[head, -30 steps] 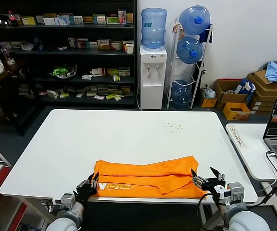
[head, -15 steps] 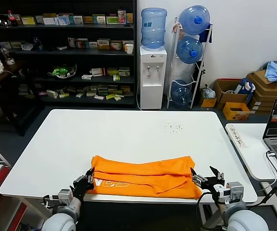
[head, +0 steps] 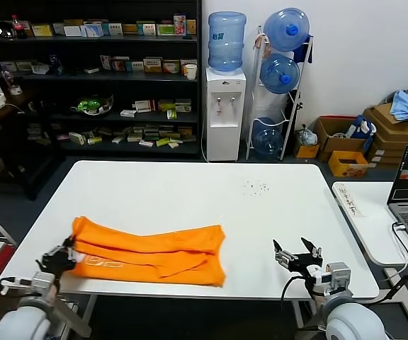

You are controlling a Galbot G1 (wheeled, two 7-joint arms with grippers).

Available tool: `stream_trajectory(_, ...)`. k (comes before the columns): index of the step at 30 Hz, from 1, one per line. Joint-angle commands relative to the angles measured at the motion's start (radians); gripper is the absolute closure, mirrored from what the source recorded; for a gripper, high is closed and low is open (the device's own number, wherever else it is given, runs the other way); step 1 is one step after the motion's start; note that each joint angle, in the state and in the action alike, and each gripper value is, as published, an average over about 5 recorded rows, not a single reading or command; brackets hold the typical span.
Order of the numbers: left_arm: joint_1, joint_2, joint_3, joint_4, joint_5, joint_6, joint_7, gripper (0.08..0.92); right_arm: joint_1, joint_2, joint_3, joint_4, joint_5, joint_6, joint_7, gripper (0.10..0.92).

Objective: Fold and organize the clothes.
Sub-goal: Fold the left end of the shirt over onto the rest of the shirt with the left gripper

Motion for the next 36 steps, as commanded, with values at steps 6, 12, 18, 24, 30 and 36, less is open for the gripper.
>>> stream_trajectory(6, 0.123, 0.038, -0.178, -0.085, 0.065, -0.026, 0.017, 0.868, 0.029, 0.008, -0.035, -0.002, -0.023, 0.015, -0.002, 0.203)
stream_trajectory(12, 0.151, -0.024, 0.054, -0.320, -0.438, 0.123, -0.032, 0.868, 0.024, 0.020, -0.033, -0.022, -0.028, 0.011, 0.005, 0.203)
stream_trajectory(18, 0.012, -0.127, 0.206, -0.341, -0.653, 0.192, -0.104, 0.868, 0.016, 0.045, -0.012, -0.083, -0.045, 0.018, 0.009, 0.203)
stream_trajectory(24, -0.084, -0.192, 0.281, -0.311, -0.698, 0.215, -0.153, 0.868, 0.005, 0.065, 0.007, -0.121, -0.054, 0.022, 0.010, 0.203)
stream_trajectory(30, -0.158, -0.253, 0.315, -0.272, -0.692, 0.225, -0.186, 0.868, 0.016, 0.080, -0.001, -0.144, -0.057, 0.020, 0.013, 0.203)
stream_trajectory(36, -0.158, -0.256, 0.356, -0.296, -0.688, 0.248, -0.223, 0.868, 0.029, 0.087, -0.012, -0.151, -0.055, 0.018, 0.015, 0.203)
